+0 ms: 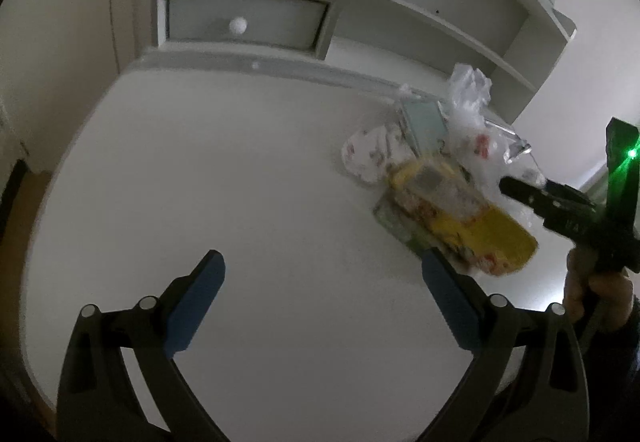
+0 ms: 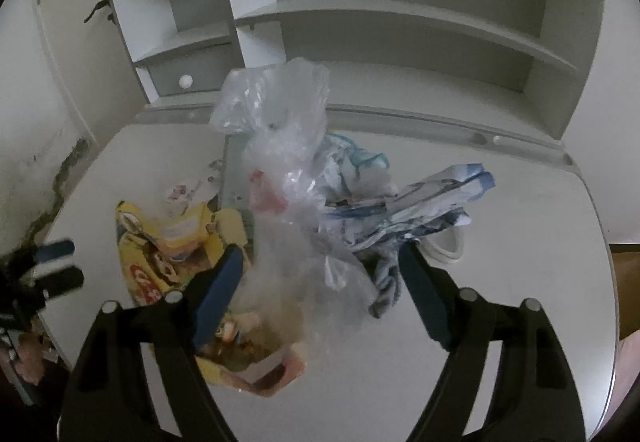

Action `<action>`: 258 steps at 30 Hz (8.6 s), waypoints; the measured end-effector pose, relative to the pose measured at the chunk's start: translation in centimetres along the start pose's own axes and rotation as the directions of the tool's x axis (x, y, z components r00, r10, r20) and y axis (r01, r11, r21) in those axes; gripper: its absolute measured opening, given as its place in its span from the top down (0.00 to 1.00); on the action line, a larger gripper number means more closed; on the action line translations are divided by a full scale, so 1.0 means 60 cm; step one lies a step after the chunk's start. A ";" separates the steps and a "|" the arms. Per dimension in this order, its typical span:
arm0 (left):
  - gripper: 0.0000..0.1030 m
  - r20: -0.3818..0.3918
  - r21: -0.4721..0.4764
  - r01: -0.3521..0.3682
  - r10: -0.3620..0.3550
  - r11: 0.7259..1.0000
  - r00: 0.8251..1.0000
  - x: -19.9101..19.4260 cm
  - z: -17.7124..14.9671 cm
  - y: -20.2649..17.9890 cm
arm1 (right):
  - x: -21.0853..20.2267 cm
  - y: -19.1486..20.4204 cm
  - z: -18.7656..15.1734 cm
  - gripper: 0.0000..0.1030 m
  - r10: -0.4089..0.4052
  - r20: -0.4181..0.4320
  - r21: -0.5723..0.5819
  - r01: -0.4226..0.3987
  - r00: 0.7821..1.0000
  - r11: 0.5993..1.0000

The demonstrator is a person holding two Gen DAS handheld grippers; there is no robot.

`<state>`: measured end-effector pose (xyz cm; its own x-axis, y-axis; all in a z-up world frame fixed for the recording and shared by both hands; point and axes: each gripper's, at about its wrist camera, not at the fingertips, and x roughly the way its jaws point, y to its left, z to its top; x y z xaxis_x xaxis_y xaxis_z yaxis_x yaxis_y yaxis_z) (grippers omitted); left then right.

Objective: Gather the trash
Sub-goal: 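Grasp the clear plastic bag with the right tool while the left tool grasps a white cloth, then carry the bag and cloth to the black bin and release both, then return both tools to the desk and reach the yellow snack bag with the right tool, then grasp the yellow snack bag with the right tool while the left tool grasps the white cigarette pack, then carry the snack bag and cigarette pack to the black bin and release both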

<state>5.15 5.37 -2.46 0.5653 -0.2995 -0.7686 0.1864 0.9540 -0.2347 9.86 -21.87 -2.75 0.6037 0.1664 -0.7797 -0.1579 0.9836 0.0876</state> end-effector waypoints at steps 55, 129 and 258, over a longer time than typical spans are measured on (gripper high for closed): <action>0.80 0.022 0.451 0.201 -0.236 0.870 0.971 -0.002 0.125 -0.399 | -0.381 -0.320 -0.162 0.91 -0.347 0.319 0.367 0.223 0.882 0.903; 0.08 -0.044 0.567 0.222 -0.240 0.793 0.970 -0.011 -0.121 -0.508 | -0.249 -0.264 -0.229 0.16 -0.158 0.187 0.330 0.090 0.969 0.940; 0.47 -0.567 0.682 0.611 -0.237 0.402 0.789 0.301 -0.453 -0.976 | -0.205 -0.643 -0.709 0.92 -0.169 -0.239 0.889 0.285 0.956 0.359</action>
<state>-17.38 -55.61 -18.80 -0.0536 -0.4562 -0.8883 0.9683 0.1934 -0.1578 -24.70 -64.84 -22.88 0.4173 -0.0240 -0.9084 0.8100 0.4631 0.3599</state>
